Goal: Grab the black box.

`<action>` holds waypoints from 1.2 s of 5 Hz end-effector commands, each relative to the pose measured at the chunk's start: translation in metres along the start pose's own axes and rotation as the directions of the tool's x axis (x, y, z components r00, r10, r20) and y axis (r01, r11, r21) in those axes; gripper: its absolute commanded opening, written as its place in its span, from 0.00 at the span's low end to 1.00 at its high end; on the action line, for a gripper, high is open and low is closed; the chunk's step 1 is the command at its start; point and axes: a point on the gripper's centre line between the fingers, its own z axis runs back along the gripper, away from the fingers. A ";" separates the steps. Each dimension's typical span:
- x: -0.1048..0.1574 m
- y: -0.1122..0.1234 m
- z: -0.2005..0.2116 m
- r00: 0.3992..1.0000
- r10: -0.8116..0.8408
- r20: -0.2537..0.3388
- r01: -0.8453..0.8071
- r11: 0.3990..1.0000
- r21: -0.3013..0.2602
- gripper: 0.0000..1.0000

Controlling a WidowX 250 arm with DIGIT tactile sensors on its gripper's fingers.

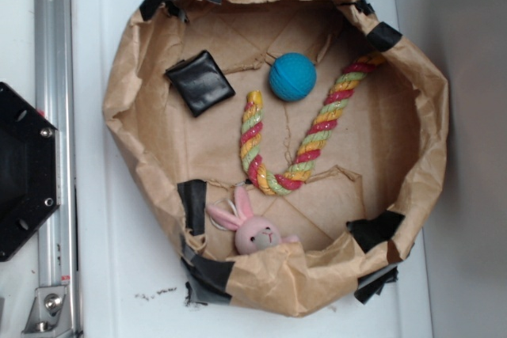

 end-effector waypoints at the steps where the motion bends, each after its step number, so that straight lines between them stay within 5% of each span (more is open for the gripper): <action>1: 0.000 0.000 0.000 1.000 0.000 0.000 0.000 1.000 0.000 1.00; 2: 0.046 0.041 -0.041 0.981 0.188 0.044 -0.190 0.982 0.027 1.00; 3: 0.087 0.051 -0.098 0.963 0.270 -0.003 -0.270 0.961 -0.063 1.00; 4: 0.092 0.060 -0.152 0.929 0.364 -0.073 -0.368 0.929 -0.050 1.00; 5: 0.069 0.058 -0.180 0.908 0.387 -0.159 -0.391 0.920 0.009 1.00; 6: 0.043 0.065 -0.175 0.899 0.377 -0.225 -0.358 0.926 0.122 1.00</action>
